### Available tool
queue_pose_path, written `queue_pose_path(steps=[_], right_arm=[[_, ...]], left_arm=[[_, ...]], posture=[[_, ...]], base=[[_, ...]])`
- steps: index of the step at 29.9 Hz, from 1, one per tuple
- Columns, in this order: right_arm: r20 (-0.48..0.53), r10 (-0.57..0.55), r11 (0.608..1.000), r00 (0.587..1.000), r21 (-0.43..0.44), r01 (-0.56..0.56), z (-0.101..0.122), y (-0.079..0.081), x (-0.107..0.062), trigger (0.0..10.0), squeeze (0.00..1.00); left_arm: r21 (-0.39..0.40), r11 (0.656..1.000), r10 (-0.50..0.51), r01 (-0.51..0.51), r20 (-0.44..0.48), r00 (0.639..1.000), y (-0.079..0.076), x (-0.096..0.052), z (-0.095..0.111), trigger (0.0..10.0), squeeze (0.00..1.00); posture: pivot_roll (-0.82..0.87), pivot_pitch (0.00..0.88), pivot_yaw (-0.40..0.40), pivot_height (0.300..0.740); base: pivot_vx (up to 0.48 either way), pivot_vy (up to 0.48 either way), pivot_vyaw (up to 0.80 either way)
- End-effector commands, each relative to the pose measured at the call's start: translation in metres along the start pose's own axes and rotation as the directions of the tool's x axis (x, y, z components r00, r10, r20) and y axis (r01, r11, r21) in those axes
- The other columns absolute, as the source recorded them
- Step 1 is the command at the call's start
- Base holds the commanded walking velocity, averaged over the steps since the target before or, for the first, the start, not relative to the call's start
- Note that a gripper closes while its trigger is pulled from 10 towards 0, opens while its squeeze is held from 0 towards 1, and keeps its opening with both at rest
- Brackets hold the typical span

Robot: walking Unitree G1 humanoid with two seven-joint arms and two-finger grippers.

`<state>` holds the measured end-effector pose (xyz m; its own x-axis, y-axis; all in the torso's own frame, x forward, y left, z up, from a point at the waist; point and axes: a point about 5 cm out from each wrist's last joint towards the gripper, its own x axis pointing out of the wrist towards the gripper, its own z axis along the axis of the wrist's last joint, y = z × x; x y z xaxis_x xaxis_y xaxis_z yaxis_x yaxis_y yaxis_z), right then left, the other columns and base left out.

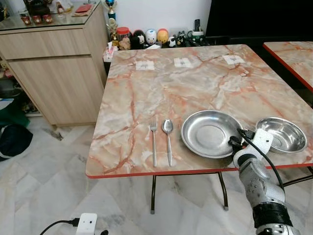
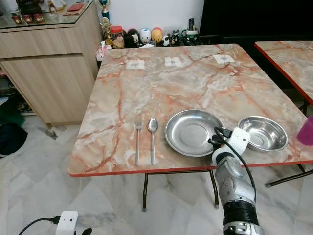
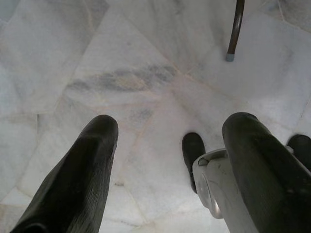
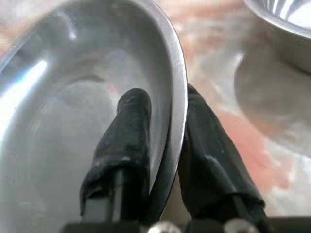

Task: Setting the table

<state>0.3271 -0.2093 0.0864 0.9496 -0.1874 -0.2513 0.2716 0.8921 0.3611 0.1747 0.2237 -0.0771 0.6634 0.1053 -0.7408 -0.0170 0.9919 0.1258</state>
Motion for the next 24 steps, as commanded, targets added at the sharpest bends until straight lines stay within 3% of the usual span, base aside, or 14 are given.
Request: queue_pose_path(steps=[1, 5, 8, 14, 16, 17, 18, 19, 20, 21, 22, 24], right_arm=[[0.075, -0.016, 1.000, 0.997, 0.025, 0.014, 0.005, -0.002, -0.004, 0.0, 0.00], [0.199, 0.085, 0.996, 0.976, -0.047, -0.077, 0.011, 0.011, -0.010, 0.0, 0.00], [0.329, 0.151, 0.986, 0.932, 0.019, -0.166, 0.023, 0.025, -0.018, 0.0, 0.00], [0.469, 0.132, 0.988, 0.874, 0.013, -0.156, 0.044, 0.027, -0.027, 0.0, 0.00], [0.495, 0.188, 0.976, 0.848, 0.002, -0.217, 0.049, 0.034, -0.032, 0.0, 0.00], [0.495, 0.204, 0.972, 0.845, 0.003, -0.236, 0.049, 0.037, -0.033, 3.3, 0.00], [0.484, 0.224, 0.966, 0.846, 0.003, -0.257, 0.047, 0.041, -0.034, 3.3, 0.00], [0.466, 0.238, 0.964, 0.852, -0.005, -0.267, 0.044, 0.044, -0.035, 4.4, 0.00], [0.448, 0.279, 0.954, 0.849, -0.032, -0.297, 0.040, 0.052, -0.037, 10.0, 0.00], [0.430, 0.349, 0.934, 0.833, -0.087, -0.346, 0.035, 0.062, -0.042, 10.0, 0.00], [0.401, 0.468, 0.884, 0.788, -0.206, -0.421, 0.029, 0.078, -0.051, 10.0, 0.00], [0.405, 0.497, 0.867, 0.767, -0.217, -0.448, 0.031, 0.084, -0.055, 10.0, 0.00]], left_arm=[[0.013, 1.000, 0.003, -0.003, -0.020, 1.000, 0.001, -0.001, -0.003, 10.0, 0.00], [0.018, 1.000, -0.002, 0.002, -0.014, 1.000, -0.001, 0.000, -0.002, 10.0, 0.00], [0.021, 1.000, -0.003, 0.003, -0.007, 1.000, -0.003, 0.001, 0.000, 10.0, 0.00], [0.025, 1.000, 0.003, -0.003, 0.000, 1.000, -0.003, 0.001, 0.000, 10.0, 0.00], [0.030, 1.000, 0.007, -0.007, -0.003, 1.000, -0.003, 0.000, 0.000, 10.0, 0.00], [0.032, 0.999, 0.008, -0.008, -0.004, 1.000, -0.003, 0.000, 0.000, 10.0, 0.00], [0.032, 0.999, 0.008, -0.008, -0.006, 1.000, -0.003, 0.000, -0.001, 10.0, 0.00], [0.032, 0.999, 0.008, -0.008, -0.008, 1.000, -0.003, 0.000, -0.001, 10.0, 0.00], [0.030, 1.000, 0.008, -0.008, -0.011, 1.000, -0.003, 0.000, -0.001, 10.0, 0.00], [0.028, 1.000, 0.008, -0.007, -0.015, 1.000, -0.003, 0.000, -0.002, 10.0, 0.00], [0.034, 0.999, 0.008, -0.007, -0.025, 1.000, -0.003, 0.000, -0.004, 10.0, 0.00], [0.039, 0.999, 0.011, -0.010, -0.030, 0.999, -0.003, 0.000, -0.004, 10.0, 0.00]], posture=[[-0.01, 0.005, 0.017, 0.732], [-0.01, 0.004, 0.020, 0.732], [-0.01, 0.002, 0.020, 0.732], [-0.03, 0.004, 0.017, 0.732], [-0.04, 0.011, 0.021, 0.732], [-0.04, 0.013, 0.023, 0.732], [-0.05, 0.015, 0.026, 0.732], [-0.06, 0.018, 0.030, 0.732], [-0.07, 0.019, 0.032, 0.732], [-0.08, 0.024, 0.035, 0.732], [-0.08, 0.028, 0.033, 0.732], [-0.09, 0.028, 0.032, 0.732]], base=[[0.000, 0.000, 0.00], [0.000, 0.000, 0.00], [0.000, 0.000, 0.00], [0.000, 0.000, 0.00], [0.000, 0.000, 0.00], [0.000, 0.000, 0.00], [0.000, 0.000, 0.00], [0.000, 0.000, 0.00], [0.000, 0.000, 0.00], [0.000, 0.000, 0.00], [0.000, 0.000, 0.00], [0.000, 0.000, 0.00]])
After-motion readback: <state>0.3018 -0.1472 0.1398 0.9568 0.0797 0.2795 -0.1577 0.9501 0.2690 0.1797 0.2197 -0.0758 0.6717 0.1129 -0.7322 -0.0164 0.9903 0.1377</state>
